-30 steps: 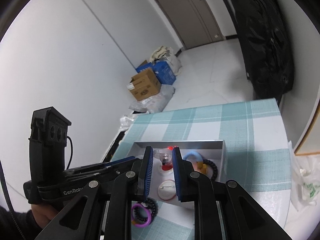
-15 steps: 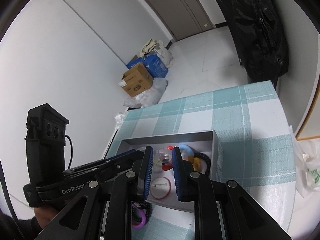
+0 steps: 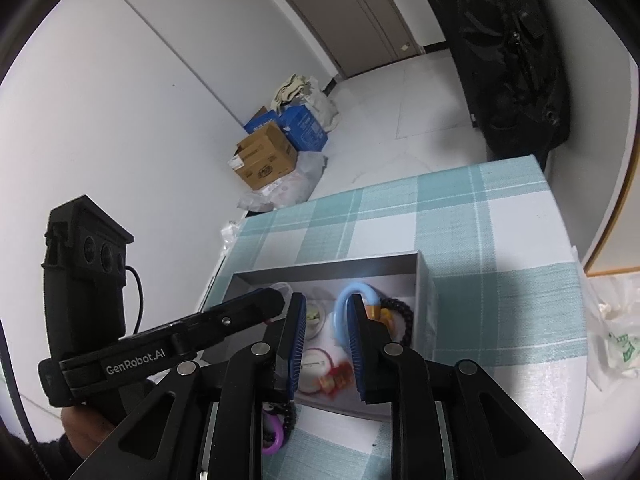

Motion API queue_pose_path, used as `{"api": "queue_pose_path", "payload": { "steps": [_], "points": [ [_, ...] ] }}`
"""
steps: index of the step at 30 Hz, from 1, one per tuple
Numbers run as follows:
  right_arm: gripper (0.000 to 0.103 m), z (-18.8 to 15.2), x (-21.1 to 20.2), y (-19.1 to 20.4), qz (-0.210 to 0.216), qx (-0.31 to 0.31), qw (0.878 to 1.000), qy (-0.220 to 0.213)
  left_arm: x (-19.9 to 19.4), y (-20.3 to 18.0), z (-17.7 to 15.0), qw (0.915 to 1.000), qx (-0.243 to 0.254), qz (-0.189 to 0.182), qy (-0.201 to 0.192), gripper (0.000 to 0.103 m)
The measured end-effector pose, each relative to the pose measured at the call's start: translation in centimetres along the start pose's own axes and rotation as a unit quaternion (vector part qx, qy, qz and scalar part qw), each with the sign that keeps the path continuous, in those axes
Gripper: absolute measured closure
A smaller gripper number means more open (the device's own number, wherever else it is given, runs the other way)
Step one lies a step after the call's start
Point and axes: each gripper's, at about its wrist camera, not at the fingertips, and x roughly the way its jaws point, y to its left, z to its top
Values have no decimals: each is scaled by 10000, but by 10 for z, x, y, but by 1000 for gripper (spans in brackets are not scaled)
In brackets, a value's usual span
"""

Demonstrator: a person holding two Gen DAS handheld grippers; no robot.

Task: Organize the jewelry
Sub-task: 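Carry both charms into the silver box and open both grippers, then withdraw both grippers from the box toward the purple bangle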

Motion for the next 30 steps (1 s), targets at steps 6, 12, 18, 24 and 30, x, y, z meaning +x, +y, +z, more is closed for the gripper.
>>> {"api": "queue_pose_path", "payload": {
  "steps": [6, 12, 18, 24, 30],
  "points": [
    [62, 2, -13, -2, -57, 33, 9997, -250, -6, -3, -5, 9999, 21, -24, -111, 49],
    [43, 0, -19, 2, -145, -108, 9993, -327, -14, -5, -10, 9997, 147, 6, -196, 49],
    [27, -5, -26, 2, -164, -97, 9989, -417, -28, -5, -20, 9990, 269, 164, -306, 49],
    [16, -12, -34, 0, -212, -79, 9986, -483, -45, 0, -35, 9974, 283, 446, -493, 48],
    [7, -21, -38, 4, -304, -195, 9984, -434, -47, 9, -48, 9945, 175, 946, -415, 48]
  ]
}}
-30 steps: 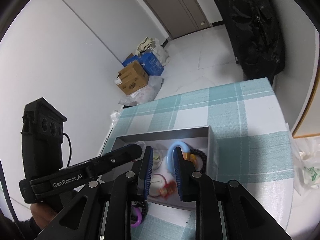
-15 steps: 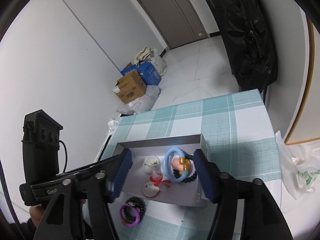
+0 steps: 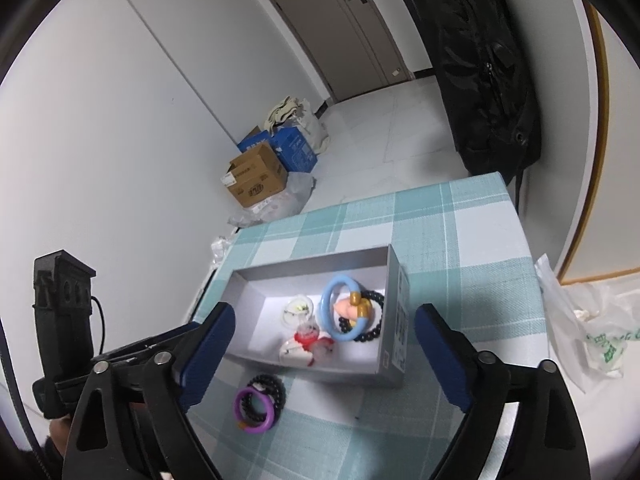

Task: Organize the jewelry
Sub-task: 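Withdraw both grippers from the box toward the purple bangle, then lower the left gripper onto the purple bangle and grasp it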

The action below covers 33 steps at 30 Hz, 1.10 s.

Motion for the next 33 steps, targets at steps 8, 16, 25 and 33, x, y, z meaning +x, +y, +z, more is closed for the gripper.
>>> {"api": "queue_pose_path", "payload": {
  "steps": [8, 16, 25, 33],
  "points": [
    [1, -11, -11, 12, -24, -252, 9997, -67, -9, -3, -17, 9995, 197, 239, -54, 47],
    [0, -18, -13, 21, -193, -537, 9984, 4, -1, -12, -43, 9970, 595, 386, 316, 47],
    [0, -38, 0, 36, -388, -1027, 9933, 353, 22, -15, -58, 9939, 694, 350, 789, 42],
    [0, -45, -3, 28, -524, -940, 9930, 480, 29, -22, -59, 9895, 925, 759, 813, 42]
  ]
}}
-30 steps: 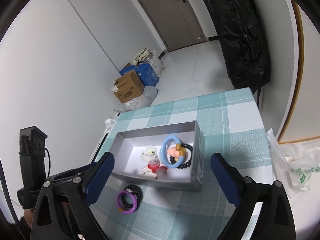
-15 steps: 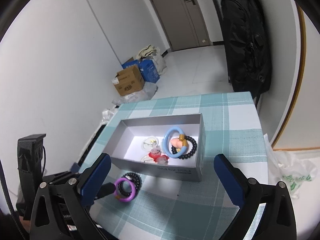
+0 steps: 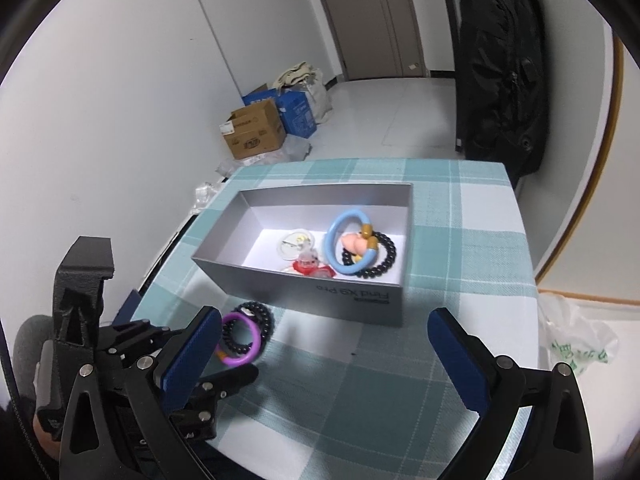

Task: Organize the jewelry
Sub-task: 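Lower the left gripper onto the purple bangle and grasp it, then grasp the black coil bracelet with the right gripper while the left gripper lifts the purple bangle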

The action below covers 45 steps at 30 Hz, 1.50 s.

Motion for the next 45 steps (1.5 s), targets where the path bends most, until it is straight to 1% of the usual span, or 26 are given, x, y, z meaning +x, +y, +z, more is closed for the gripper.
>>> {"api": "queue_pose_path", "payload": {
  "steps": [3, 5, 8, 9, 10, 11, 18, 22, 26, 28, 32, 34, 38, 41, 45],
  "points": [
    [0, -1, 1, -5, -61, 76, 9999, 55, 0, 0, 4, 9999, -51, -96, -89, 42],
    [0, -2, 0, -6, -106, 100, 9999, 76, 1, -4, 4, 9999, 99, 17, -106, 42],
    [0, -3, -1, -8, -133, 105, 9998, 81, 7, -7, 2, 9997, 224, 80, 4, 42],
    [0, -2, 0, -9, -138, 101, 9998, 84, 6, -10, 1, 9994, 310, 128, -34, 44],
    [0, -2, -1, -9, -150, 94, 9998, 82, 6, -11, 1, 9993, 357, 144, -28, 53],
    [0, -1, 0, -9, -158, 91, 9998, 79, 5, -11, 0, 9991, 383, 155, -46, 54],
    [0, -2, 1, -11, -194, 160, 9996, 119, 2, -5, -2, 9995, 311, -53, -14, 59],
    [0, -2, 2, -10, -216, 153, 9996, 135, -3, -6, -3, 9995, 275, -136, -57, 59],
    [0, -4, 5, -9, -262, 191, 9993, 188, -8, 0, -3, 9992, 102, -373, -110, 59],
    [0, -4, 5, -8, -247, 186, 9993, 197, -11, 3, -2, 9990, 81, -417, -158, 59],
    [0, -5, 9, -4, -234, 148, 9993, 233, -17, 5, 1, 9982, -18, -510, -310, 59],
    [0, -5, 12, -2, -230, 136, 9992, 285, -26, 6, 2, 9975, -56, -537, -452, 59],
    [0, -6, 22, 5, -134, 37, 9987, 495, -37, 12, 4, 9958, -206, -559, -694, 59],
    [0, -6, 28, 10, -158, -97, 9983, 560, -47, 22, 4, 9932, -380, -611, -913, 59],
    [0, -8, 38, 14, -141, -150, 9973, 700, -60, 40, 9, 9873, -675, -770, -1211, 59]
  ]
}}
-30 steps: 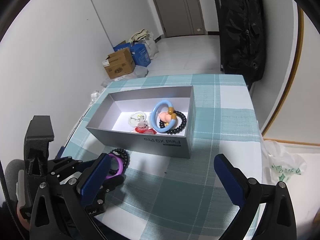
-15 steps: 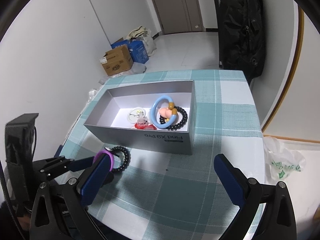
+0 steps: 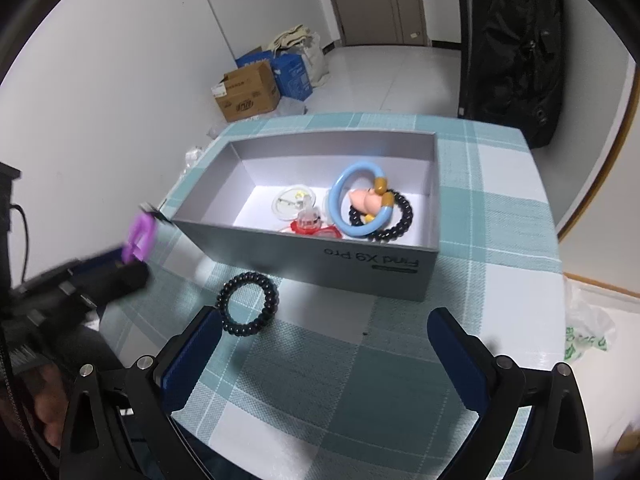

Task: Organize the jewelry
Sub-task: 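Grasp the black coil bracelet with the right gripper while the left gripper lifts the purple bangle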

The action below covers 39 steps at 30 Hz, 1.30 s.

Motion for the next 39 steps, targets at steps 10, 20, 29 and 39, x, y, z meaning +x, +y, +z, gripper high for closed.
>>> {"api": "queue_pose_path", "payload": {
  "steps": [10, 20, 29, 39],
  "points": [
    [1, -5, 27, 44, 181, -793, 9965, 193, -25, 26, 9, 9979, -404, -147, -490, 59],
    [14, -5, 50, 73, -10, -1314, 9910, 241, -32, 35, 10, 9971, -432, -260, -570, 59],
    [53, -12, 58, 87, -102, -1801, 9831, 304, -33, 39, 13, 9964, -526, -332, -569, 59],
    [59, -10, 53, 85, -40, -1740, 9842, 325, -34, 35, 12, 9971, -420, -289, -569, 59]
  ]
}}
